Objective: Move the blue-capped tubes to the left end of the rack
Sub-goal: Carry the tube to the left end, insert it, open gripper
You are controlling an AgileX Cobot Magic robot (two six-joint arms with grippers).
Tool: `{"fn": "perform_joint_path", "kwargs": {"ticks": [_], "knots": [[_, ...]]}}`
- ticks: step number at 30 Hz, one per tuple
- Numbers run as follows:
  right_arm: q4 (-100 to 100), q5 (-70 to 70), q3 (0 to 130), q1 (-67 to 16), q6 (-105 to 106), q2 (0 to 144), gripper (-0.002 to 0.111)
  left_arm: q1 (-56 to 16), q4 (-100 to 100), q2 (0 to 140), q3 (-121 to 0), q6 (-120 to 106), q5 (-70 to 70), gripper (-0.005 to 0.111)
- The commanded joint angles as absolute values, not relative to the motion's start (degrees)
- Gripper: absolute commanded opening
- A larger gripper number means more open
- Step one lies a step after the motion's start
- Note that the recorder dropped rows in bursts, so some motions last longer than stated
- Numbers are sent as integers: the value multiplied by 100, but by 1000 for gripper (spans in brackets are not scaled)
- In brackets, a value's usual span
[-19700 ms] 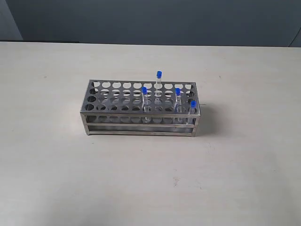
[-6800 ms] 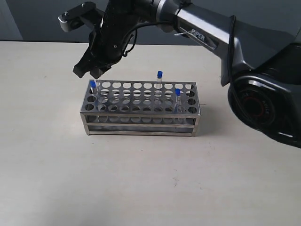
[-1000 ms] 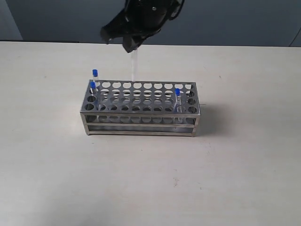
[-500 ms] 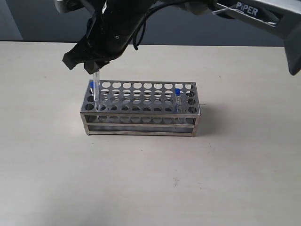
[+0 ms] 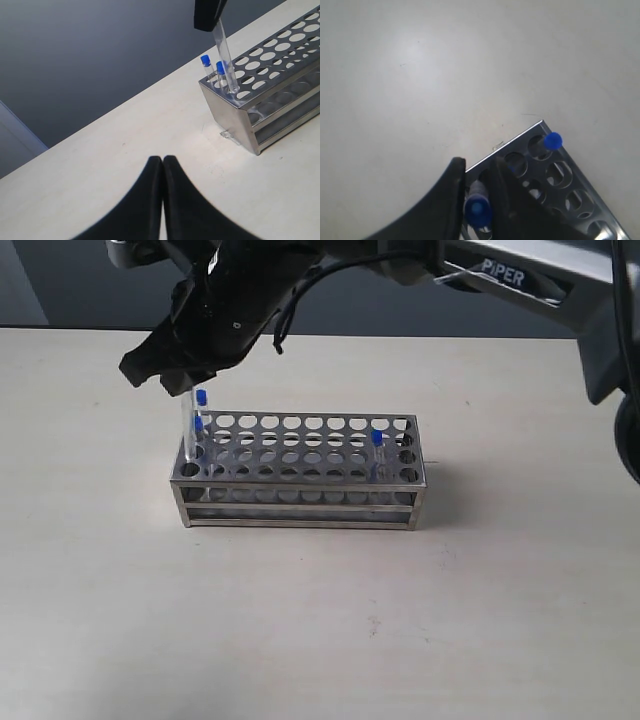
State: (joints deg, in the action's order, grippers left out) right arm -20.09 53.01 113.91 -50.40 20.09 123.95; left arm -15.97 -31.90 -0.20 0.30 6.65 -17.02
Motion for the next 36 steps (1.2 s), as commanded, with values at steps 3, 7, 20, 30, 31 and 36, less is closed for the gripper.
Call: {"fn": "perform_joint_path", "kwargs": {"ticks": [3, 7, 20, 30, 31, 36], "knots": [[-1862, 5376, 11346, -5038, 2112, 12574, -1, -1618, -3174, 0, 0, 693, -1677, 1], [-1851, 5278, 11424, -5038, 2112, 12574, -1, -1618, -3174, 0, 0, 693, -1677, 1], [-1660, 5570, 11862, -5038, 2097, 12689, -1, -1618, -3174, 0, 0, 693, -1677, 1], [-1867, 5486, 11862, -5041, 2097, 13119, -1, -1618, -3174, 0, 0, 693, -1677, 1], [-1867, 5443, 11862, -5041, 2097, 13164, -1, -1618, -3174, 0, 0, 693, -1677, 1], [-1867, 5432, 11862, -5041, 2097, 13343, -1, -1618, -3174, 0, 0, 693, -1677, 1]]}}
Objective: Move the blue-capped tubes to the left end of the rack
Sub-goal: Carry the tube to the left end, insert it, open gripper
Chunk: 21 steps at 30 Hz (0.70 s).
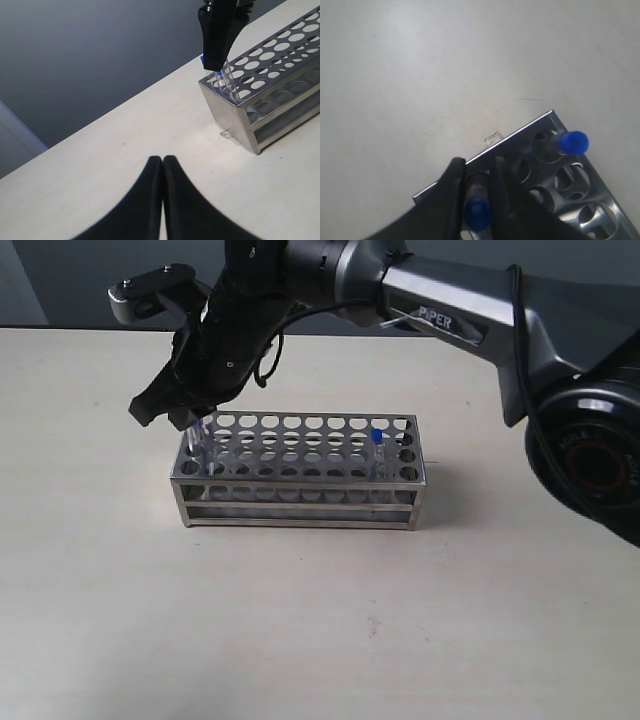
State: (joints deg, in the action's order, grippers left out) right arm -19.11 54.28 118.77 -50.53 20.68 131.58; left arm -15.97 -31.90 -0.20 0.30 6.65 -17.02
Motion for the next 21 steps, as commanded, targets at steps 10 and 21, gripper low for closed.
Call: {"fn": "perform_joint_path", "kwargs": {"ticks": [10, 21], "knots": [[-2007, 5346, 11862, -5041, 2097, 13359, 39, -1618, -3174, 0, 0, 693, -1677, 1], [-1946, 5406, 11862, -5041, 2059, 13194, 13, -1618, -3174, 0, 0, 693, -1677, 1]]}}
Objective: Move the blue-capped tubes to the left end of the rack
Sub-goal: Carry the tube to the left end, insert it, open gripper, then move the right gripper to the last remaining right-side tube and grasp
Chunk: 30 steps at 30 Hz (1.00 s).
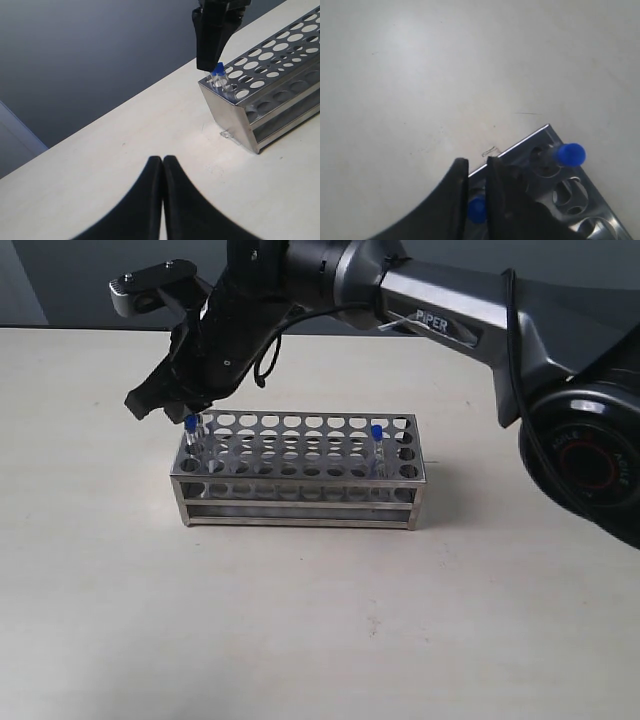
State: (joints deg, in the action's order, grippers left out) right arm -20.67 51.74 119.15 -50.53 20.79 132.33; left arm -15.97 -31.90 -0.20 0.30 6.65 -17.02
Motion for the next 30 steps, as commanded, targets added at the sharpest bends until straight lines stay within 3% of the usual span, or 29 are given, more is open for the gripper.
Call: {"fn": "perform_joint_path", "kwargs": {"ticks": [1, 13, 18, 30], "knots": [[-1935, 5476, 11862, -5041, 2034, 13117, 13, -1618, -3174, 0, 0, 693, -1677, 1], [-1311, 6199, 11862, -5030, 1949, 12298, 13, -1618, -3174, 0, 0, 693, -1677, 1], [78, 6996, 11862, -5030, 1201, 12219, 13, -1618, -3174, 0, 0, 693, -1677, 1], [562, 6996, 10910, -4255, 338, 11605, 13, -1618, -3196, 0, 0, 693, -1664, 1]]}}
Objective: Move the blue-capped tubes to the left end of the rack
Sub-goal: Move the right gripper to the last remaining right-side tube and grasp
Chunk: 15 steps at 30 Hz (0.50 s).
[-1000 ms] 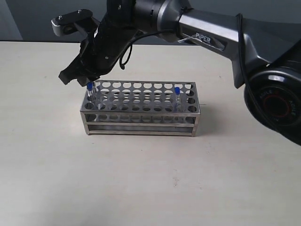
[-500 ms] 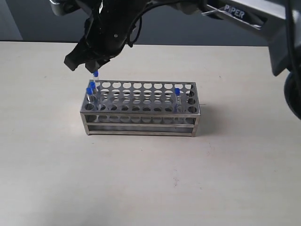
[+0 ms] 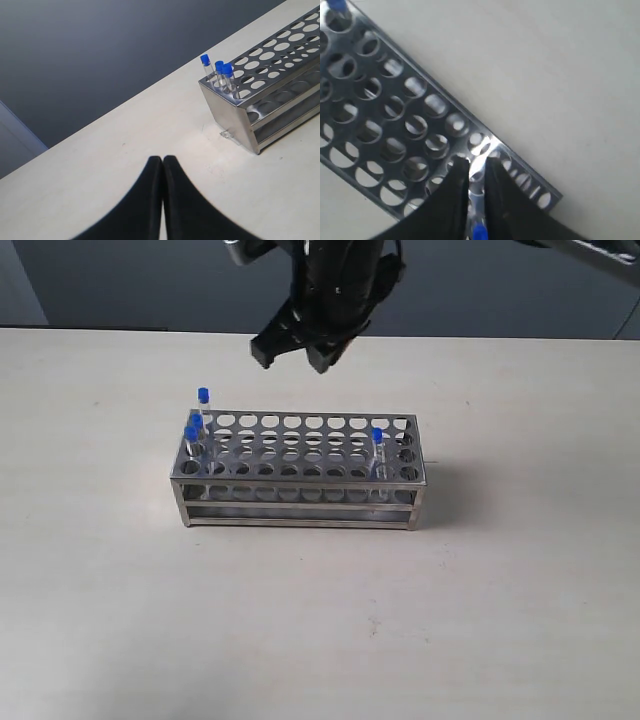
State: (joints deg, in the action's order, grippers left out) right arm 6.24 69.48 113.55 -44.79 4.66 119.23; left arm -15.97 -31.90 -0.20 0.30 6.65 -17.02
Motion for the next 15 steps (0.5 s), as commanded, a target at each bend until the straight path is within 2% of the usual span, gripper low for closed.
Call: {"fn": "perform_joint_path", "kwargs": {"ticks": [1, 10, 12, 15], "knots": [[465, 6996, 10757, -4222, 338, 11539, 13, -1618, -3196, 0, 0, 693, -1664, 1], [-33, 6996, 10067, -4196, 905, 11387, 14, -1618, -3196, 0, 0, 693, -1664, 1], [-33, 6996, 10067, -4196, 905, 11387, 23, -1618, -3196, 0, 0, 693, -1664, 1], [0, 6996, 10067, -4196, 905, 11387, 44, -1618, -3196, 0, 0, 693, -1664, 1]]}}
